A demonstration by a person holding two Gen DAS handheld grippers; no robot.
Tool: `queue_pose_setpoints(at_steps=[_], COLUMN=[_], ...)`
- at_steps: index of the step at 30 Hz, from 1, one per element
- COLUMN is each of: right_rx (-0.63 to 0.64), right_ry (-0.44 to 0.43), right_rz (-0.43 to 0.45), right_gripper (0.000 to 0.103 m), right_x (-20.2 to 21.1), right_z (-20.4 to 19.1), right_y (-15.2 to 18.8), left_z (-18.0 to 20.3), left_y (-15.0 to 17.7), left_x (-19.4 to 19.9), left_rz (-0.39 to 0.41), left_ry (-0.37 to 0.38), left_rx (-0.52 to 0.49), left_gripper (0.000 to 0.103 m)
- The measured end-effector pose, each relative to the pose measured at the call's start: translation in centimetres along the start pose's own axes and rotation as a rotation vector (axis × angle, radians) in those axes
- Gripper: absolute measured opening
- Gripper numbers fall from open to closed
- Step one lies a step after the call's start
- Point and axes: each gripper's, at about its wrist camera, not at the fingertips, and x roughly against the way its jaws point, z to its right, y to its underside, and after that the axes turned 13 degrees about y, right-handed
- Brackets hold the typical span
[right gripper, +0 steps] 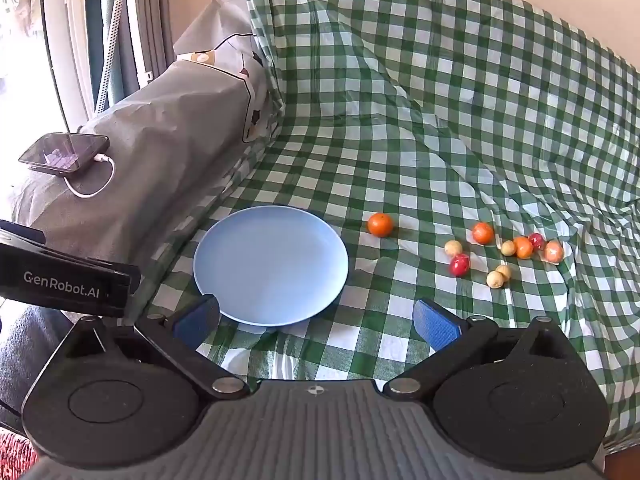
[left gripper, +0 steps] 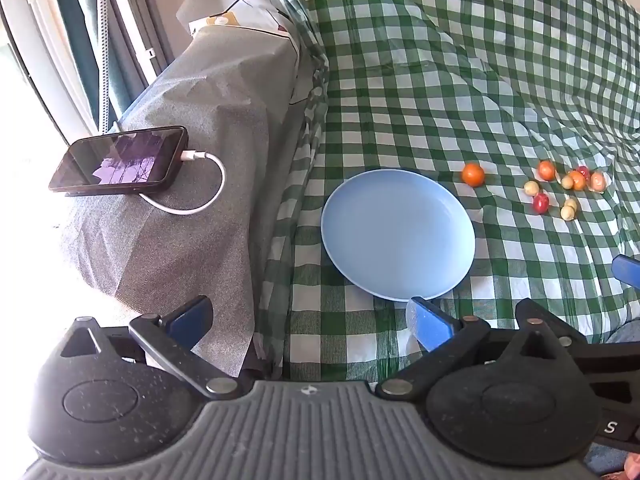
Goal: Organize fruits
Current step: 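Move both tools toward the fruit cluster beside the blue plate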
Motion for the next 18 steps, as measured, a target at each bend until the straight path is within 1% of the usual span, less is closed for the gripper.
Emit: queue_pose_setpoints(at_steps=[7, 12, 18], right_rx=[-0.001, -0.004, -0.014], right_ry=[0.001, 0.002, 0.001], right_rz=[-0.006, -0.006, -0.001], right_gripper=[0.102, 0.102, 0.102], right_x=[-0.12, -0.24, -0.07], right_z=[-0.05, 0.06, 0.06], right_y=[-0.12, 0.33, 0.23], left_z=[-0.20, -0.11, -0.09], left_y=[0.04, 0.20, 0.40], left_x=[-0.30, -0.65, -0.63], left_rz=[-0.020, -0.044, -0.047], left_ry=[0.002, -0.015, -0.017], left_rx=[-0.002, -0.014, -0.020], left_gripper=[0.103, 0.103, 0.103])
